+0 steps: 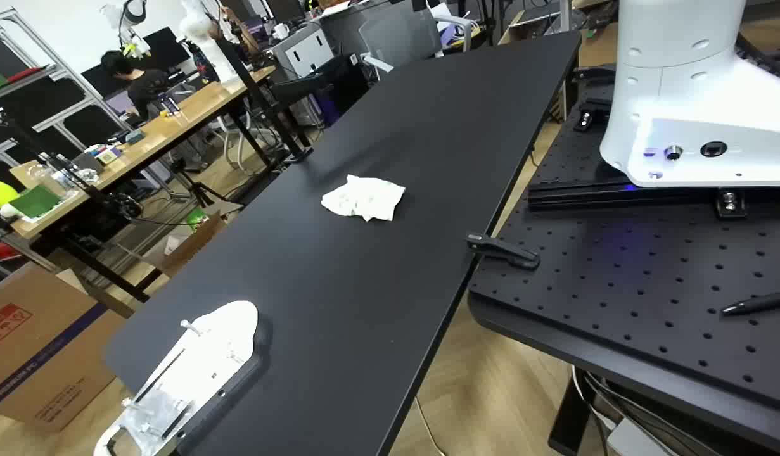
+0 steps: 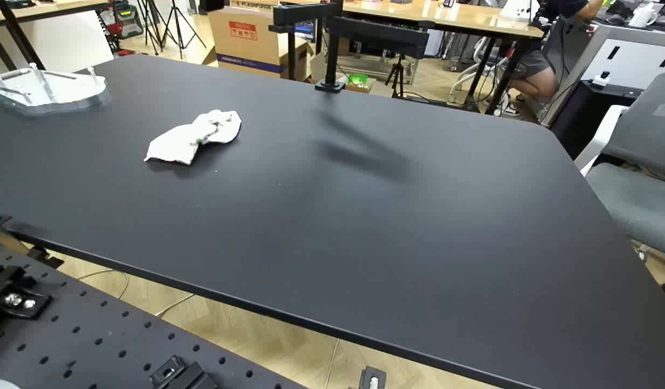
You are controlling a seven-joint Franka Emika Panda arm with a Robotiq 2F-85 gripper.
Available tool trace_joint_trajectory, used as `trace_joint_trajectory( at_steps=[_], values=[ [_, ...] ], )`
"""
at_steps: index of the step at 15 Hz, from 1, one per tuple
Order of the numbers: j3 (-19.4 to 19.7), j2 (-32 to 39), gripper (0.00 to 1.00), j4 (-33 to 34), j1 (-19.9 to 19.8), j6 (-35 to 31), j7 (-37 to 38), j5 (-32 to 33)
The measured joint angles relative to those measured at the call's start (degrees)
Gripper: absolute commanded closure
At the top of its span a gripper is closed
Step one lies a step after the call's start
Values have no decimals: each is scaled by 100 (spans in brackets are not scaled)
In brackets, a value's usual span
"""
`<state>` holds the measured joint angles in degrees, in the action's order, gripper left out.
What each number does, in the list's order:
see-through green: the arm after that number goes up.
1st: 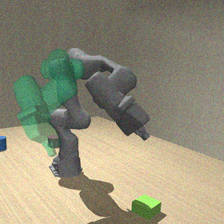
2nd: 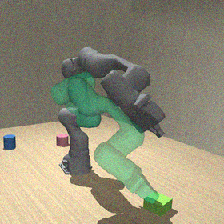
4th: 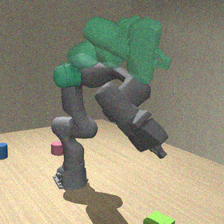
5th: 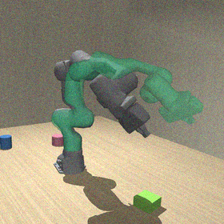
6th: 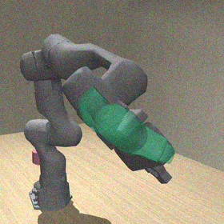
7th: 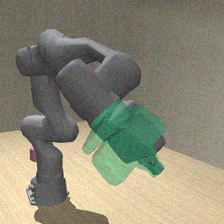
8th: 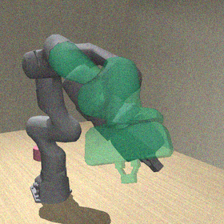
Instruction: Put the cloth on the stand
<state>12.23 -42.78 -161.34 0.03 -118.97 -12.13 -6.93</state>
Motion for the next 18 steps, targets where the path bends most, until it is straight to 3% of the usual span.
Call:
trace_joint_trajectory(
  at_steps=[14,18],
  values=[
    [-32,52,0,3,0,-24,-10,4],
    [-436,569,0,47,62,-871,-15,24]
  ],
)
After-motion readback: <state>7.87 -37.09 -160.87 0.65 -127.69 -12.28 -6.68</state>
